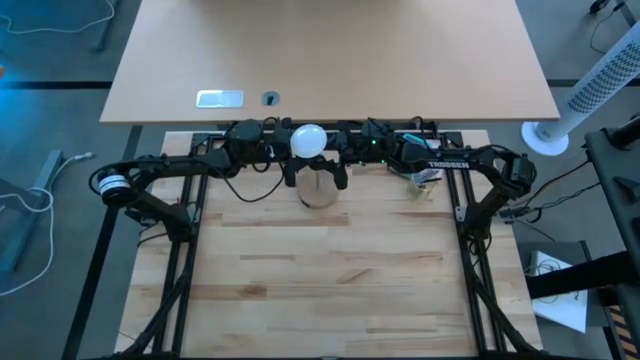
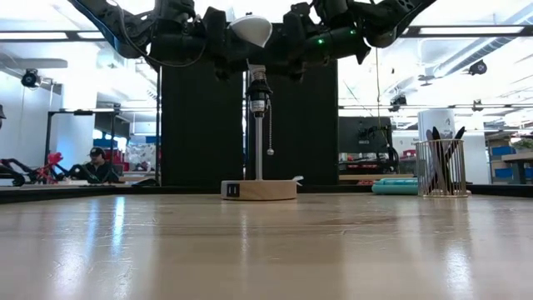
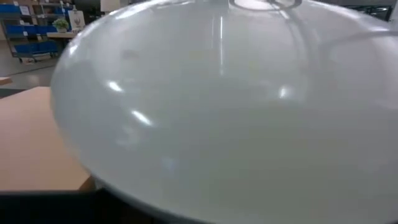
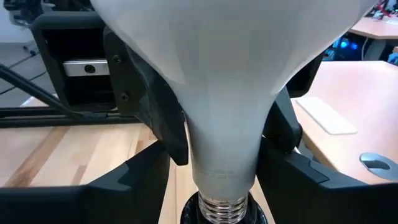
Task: Screw lightbulb
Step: Insert the light bulb into the table lamp
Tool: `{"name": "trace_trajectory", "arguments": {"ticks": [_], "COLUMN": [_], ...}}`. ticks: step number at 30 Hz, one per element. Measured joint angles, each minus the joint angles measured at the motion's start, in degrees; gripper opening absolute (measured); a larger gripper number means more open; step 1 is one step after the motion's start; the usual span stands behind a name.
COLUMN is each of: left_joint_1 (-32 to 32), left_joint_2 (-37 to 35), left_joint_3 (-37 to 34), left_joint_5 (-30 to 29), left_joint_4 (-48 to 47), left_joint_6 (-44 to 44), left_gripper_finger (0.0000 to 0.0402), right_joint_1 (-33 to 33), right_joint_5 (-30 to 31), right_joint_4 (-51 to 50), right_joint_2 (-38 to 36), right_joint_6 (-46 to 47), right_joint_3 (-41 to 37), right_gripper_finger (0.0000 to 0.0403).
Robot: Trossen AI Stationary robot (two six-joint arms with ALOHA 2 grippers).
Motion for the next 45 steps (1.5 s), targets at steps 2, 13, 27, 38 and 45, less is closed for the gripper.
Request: {"name": "trace_trajectory", "arguments": {"ticks": [2, 13, 27, 38, 45], "left_joint_1": [0.00, 0.00, 0.00, 0.00, 0.00], "left_joint_2": [0.01, 0.01, 0.12, 0.12, 0.12], "left_joint_3": [0.00, 0.00, -0.02, -0.02, -0.02], "left_joint_5": [0.00, 0.02, 0.09, 0.13, 0.15], "left_joint_4": [0.00, 0.13, 0.84, 0.68, 0.66], "left_joint_6": [-0.02, -0.81, -0.94, -1.11, -1.08], "left_gripper_finger": [0.0197, 0.0197, 0.0195, 0.0172, 0.0173], "right_joint_1": [-0.02, -0.42, -0.40, -0.35, -0.35], "right_joint_5": [-0.02, -0.09, -0.03, -0.10, -0.10], "right_joint_4": [0.00, 0.00, 0.36, -0.04, -0.03], "right_joint_2": [0.00, 0.02, 1.35, 1.92, 1.92], "right_joint_6": [-0.18, -0.34, -0.19, -0.12, -0.12], "right_joint_3": [-0.03, 0.07, 0.28, 1.29, 1.46], "right_gripper_finger": [0.0218, 0.0184, 0.0160, 0.0177, 0.0177]}}
